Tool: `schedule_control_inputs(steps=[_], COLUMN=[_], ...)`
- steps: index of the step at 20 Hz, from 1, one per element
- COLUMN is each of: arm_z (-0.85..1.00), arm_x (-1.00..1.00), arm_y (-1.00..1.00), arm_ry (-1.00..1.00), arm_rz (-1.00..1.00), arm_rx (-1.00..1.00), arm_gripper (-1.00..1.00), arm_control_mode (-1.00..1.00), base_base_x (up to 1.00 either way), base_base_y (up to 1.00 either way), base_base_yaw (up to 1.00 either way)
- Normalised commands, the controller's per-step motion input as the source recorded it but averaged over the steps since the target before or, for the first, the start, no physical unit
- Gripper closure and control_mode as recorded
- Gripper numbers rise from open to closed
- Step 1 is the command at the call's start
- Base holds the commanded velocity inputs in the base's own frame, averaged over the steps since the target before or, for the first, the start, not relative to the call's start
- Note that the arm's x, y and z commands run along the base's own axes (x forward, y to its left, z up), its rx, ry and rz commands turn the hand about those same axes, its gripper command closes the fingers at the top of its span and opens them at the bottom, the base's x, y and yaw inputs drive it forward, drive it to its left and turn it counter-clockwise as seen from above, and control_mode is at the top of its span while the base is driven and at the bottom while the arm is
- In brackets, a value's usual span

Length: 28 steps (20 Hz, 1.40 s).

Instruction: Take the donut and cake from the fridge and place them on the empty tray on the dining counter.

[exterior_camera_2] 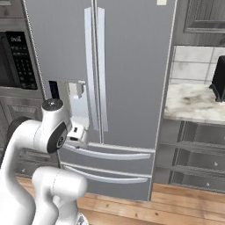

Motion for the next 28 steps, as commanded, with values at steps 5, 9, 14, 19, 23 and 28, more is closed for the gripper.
schedule_control_inputs(steps=[5,9,14,19,23,28], arm_z=[0.73,0.77,0.42,0.45,0.63,0.50], arm_x=[0.00,0.04,0.30,0.32,0.21,0.27], arm_y=[0.01,0.00,-0.01,-0.03,-0.30,-0.28], arm_ry=[-0.27,-0.28,-0.16,-0.15,-0.08,0.00], arm_rz=[0.00,0.00,-0.01,0.00,-0.02,-0.14], arm_rx=[-0.02,-0.02,0.00,0.00,0.01,0.02], arm_gripper=[-1.00,-1.00,-1.00,-1.00,-1.00,-1.00], arm_control_mode=[-1.00,-1.00,-1.00,-1.00,-1.00,-1.00], base_base_x=[0.00,0.00,0.00,0.00,0.00,0.00], base_base_y=[0.00,0.00,0.00,0.00,0.00,0.00], base_base_yaw=[0.00,0.00,0.00,0.00,0.00,0.00])
